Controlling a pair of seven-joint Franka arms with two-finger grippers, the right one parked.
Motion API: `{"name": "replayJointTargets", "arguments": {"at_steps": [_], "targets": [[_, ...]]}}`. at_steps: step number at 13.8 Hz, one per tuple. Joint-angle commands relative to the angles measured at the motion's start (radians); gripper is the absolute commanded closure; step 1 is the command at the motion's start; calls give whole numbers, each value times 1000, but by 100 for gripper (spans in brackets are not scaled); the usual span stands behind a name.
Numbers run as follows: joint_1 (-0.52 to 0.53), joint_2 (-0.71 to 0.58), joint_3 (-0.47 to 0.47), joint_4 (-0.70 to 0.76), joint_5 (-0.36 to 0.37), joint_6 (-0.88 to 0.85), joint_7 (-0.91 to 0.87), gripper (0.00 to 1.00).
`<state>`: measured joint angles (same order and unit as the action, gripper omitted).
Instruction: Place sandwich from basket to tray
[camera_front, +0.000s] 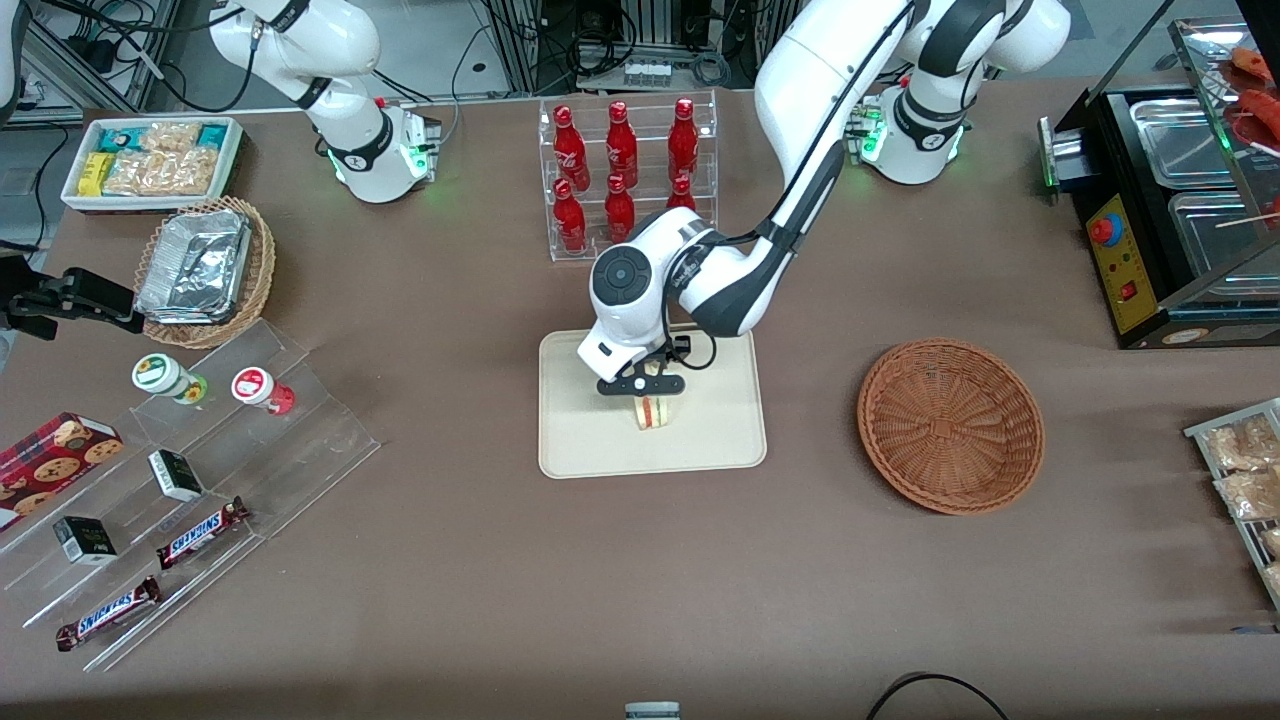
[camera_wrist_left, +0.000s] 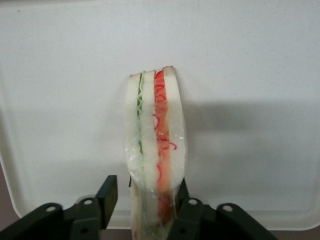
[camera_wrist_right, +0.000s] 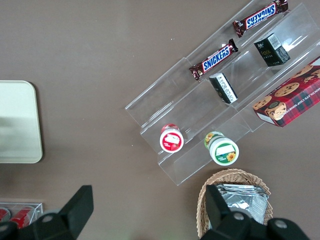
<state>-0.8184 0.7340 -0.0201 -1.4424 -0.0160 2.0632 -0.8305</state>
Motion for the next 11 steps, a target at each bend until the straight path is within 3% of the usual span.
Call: {"name": "replayJointTargets", "arguments": {"at_steps": [1, 7, 11], "targets": [[7, -77, 15, 13, 7, -86, -10, 0], [160, -307, 14, 8, 2, -343, 28, 0], [306, -453, 14, -9, 2, -491, 166, 0]]}}
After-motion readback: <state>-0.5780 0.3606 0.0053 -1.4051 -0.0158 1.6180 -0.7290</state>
